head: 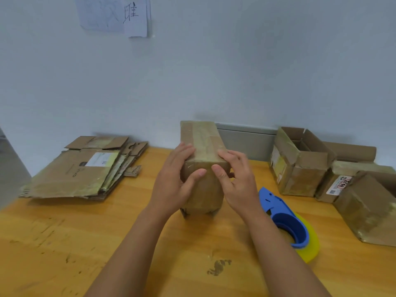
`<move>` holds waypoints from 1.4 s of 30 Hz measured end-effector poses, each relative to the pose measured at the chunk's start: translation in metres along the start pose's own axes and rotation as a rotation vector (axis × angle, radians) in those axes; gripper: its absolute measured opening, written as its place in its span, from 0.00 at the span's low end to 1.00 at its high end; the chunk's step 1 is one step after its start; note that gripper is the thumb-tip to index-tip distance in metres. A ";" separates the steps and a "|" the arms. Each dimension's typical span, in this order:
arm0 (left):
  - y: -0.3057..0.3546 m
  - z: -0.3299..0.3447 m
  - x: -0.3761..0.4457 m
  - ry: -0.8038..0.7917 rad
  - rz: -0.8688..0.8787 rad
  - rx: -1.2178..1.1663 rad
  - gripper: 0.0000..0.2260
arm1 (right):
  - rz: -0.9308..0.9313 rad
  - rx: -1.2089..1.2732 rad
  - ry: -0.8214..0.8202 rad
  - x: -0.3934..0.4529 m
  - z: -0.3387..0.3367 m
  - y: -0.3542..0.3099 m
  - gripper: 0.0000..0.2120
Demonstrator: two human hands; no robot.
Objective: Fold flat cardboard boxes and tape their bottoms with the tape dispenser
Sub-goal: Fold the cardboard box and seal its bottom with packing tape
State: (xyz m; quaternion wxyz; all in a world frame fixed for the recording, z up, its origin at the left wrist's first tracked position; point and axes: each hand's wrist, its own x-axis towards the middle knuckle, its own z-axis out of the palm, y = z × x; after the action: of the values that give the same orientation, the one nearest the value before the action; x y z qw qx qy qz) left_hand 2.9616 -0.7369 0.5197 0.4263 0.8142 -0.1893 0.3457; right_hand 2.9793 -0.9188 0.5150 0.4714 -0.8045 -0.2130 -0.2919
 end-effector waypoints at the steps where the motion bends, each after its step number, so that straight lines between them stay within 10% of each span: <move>1: 0.000 -0.002 -0.001 -0.003 -0.012 -0.019 0.22 | 0.004 0.006 -0.009 0.000 0.000 0.000 0.23; 23: -0.001 0.012 0.026 -0.093 0.167 -0.086 0.11 | -0.086 -0.273 -0.047 0.013 -0.031 0.004 0.16; 42: -0.015 0.005 0.030 -0.414 -0.060 -0.443 0.14 | -0.034 -0.258 -0.155 0.015 -0.048 0.004 0.18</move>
State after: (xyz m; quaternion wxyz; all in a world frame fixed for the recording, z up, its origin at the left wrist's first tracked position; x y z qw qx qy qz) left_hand 2.9934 -0.7323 0.5309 0.5558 0.7598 -0.3189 0.1100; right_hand 2.9796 -0.9616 0.5410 0.3413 -0.8748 -0.2231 -0.2616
